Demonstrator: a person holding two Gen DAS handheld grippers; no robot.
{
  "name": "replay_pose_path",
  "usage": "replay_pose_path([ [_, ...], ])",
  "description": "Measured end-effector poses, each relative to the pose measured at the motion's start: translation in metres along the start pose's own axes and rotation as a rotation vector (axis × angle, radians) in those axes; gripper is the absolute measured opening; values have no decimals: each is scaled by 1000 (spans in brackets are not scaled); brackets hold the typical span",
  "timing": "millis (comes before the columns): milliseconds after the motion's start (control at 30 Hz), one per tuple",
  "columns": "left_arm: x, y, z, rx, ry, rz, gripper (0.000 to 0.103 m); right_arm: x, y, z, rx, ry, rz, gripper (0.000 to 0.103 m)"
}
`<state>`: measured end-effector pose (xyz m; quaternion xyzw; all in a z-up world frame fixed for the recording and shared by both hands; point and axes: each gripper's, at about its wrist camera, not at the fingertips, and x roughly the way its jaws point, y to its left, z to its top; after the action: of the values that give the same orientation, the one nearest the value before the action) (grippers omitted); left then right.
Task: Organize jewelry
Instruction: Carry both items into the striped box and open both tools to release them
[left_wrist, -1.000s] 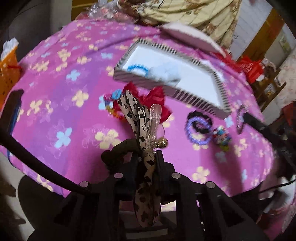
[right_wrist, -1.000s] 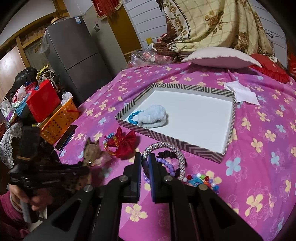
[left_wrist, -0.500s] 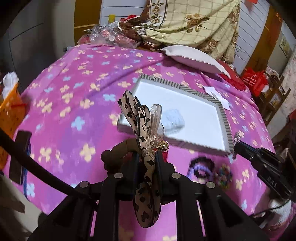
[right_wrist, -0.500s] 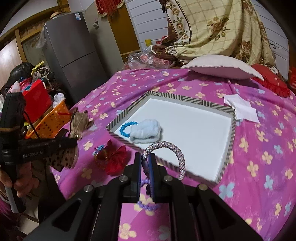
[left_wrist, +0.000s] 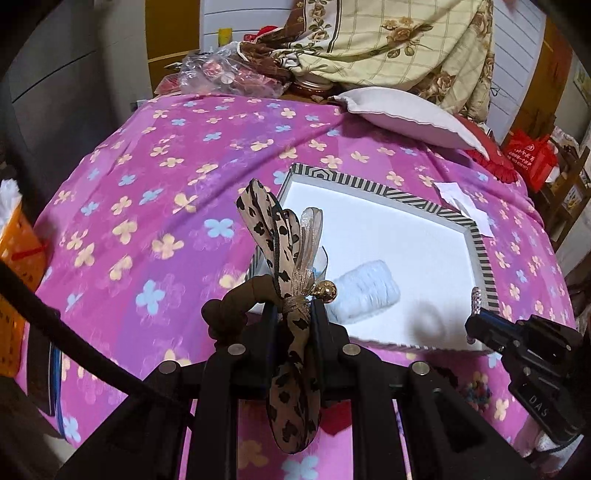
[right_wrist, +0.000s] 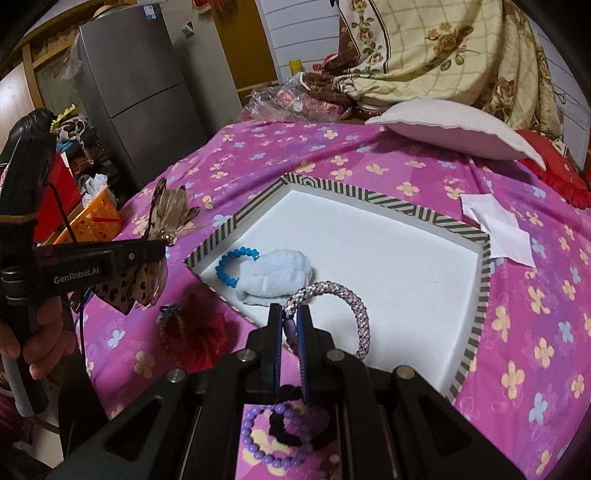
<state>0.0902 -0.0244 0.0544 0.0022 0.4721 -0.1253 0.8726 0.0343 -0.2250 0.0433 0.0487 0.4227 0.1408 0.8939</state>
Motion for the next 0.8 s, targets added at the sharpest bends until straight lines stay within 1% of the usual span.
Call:
replay_pose_path([
  [300, 38, -6, 27, -2, 48, -19, 37, 34, -10, 6, -17, 59, -19, 8],
  [567, 67, -13, 51, -19, 79, -42, 37, 61, -8, 9, -27, 106, 3, 8],
  [800, 96, -20, 65, -35, 109, -27, 38, 82, -7, 4, -25, 154, 7, 8],
])
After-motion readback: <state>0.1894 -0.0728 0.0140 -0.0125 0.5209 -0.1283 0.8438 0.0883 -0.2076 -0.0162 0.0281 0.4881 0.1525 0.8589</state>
